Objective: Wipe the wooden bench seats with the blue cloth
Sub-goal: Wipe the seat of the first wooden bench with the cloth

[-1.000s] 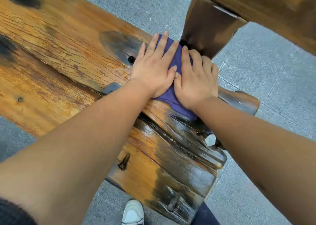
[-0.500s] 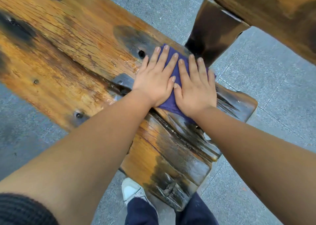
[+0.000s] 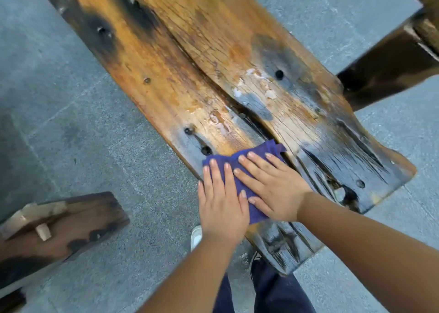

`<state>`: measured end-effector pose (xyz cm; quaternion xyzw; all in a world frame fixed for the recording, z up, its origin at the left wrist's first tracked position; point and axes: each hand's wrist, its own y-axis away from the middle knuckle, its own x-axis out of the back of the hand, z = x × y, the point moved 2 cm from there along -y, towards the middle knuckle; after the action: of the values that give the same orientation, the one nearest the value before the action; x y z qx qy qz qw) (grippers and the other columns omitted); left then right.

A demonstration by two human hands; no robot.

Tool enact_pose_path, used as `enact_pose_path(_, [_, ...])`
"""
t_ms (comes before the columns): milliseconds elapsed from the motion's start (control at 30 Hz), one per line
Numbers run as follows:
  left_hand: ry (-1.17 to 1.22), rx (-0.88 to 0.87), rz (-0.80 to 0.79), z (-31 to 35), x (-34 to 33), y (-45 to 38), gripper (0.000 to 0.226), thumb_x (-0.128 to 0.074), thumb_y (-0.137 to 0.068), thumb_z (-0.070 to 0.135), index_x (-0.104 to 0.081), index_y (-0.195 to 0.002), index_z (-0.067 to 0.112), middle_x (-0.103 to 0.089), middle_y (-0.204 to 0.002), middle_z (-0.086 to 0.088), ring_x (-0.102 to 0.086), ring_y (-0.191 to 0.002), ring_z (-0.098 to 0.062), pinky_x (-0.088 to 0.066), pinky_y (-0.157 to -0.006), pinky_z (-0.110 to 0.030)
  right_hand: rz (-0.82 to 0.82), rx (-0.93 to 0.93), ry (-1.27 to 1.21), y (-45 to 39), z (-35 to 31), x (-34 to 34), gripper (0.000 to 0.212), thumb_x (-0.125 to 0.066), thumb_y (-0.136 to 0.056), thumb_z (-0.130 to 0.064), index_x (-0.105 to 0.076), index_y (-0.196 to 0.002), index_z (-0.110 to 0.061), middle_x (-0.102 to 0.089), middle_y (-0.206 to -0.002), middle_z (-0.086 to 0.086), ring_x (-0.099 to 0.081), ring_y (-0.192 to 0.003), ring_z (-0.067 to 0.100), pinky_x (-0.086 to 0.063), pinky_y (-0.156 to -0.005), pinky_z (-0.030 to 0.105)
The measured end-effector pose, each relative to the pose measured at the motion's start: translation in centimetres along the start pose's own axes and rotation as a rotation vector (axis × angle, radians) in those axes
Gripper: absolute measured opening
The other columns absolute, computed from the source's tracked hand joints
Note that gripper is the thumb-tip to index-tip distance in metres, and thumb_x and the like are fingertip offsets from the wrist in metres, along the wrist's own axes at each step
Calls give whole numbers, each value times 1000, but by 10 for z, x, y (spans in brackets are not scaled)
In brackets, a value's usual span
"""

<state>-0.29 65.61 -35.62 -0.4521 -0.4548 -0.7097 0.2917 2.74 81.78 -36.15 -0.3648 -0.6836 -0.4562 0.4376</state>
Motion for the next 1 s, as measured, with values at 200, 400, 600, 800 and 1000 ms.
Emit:
enact_pose_path(200, [165, 234, 8, 14, -7, 31, 70, -34, -90, 40, -22, -151, 8, -6, -160, -17, -8, -148, -34, -14, -117, -51, 19, -20, -19, -2, -18, 13, 56, -35, -96, -42, -41, -147, -20, -28, -158, 9, -25, -146, 31, -15, -117, 47])
enact_pose_path(400, [123, 79, 85, 3, -15, 17, 56, -27, -98, 31, -30, -149, 9, -12, -159, -11, -6, -148, -23, -11, -116, -44, -21, -336, -119, -23, -40, 13, 57, -27, -98, -44, -34, -150, -22, -26, -159, 9, -23, -146, 32, -16, -117, 48])
enact_pose_path(600, [213, 212, 177, -12, 5, -38, 58, -28, -98, 34, -21, -152, 13, -5, -160, -8, 2, -149, -22, -3, -119, -43, -27, -172, -58, -89, -5, 29, 58, -22, -99, -46, -21, -154, -27, -16, -163, 5, -10, -149, 28, -5, -119, 45])
enact_pose_path(800, [199, 194, 234, -56, 47, -116, 62, -26, -95, 35, -21, -153, 16, -7, -162, -9, 5, -148, -17, 5, -118, -38, 22, -82, -39, -166, 24, 56, 59, -22, -100, -43, -16, -156, -25, -14, -163, 7, -7, -150, 27, -7, -119, 44])
enact_pose_path(1000, [120, 252, 266, -85, 76, -183, 61, -29, -97, 38, -18, -153, 18, -7, -162, -7, -3, -149, -23, -4, -118, -46, 90, -70, -29, -245, 42, 80, 59, -22, -98, -43, -17, -155, -26, -13, -163, 7, -5, -150, 27, -9, -119, 45])
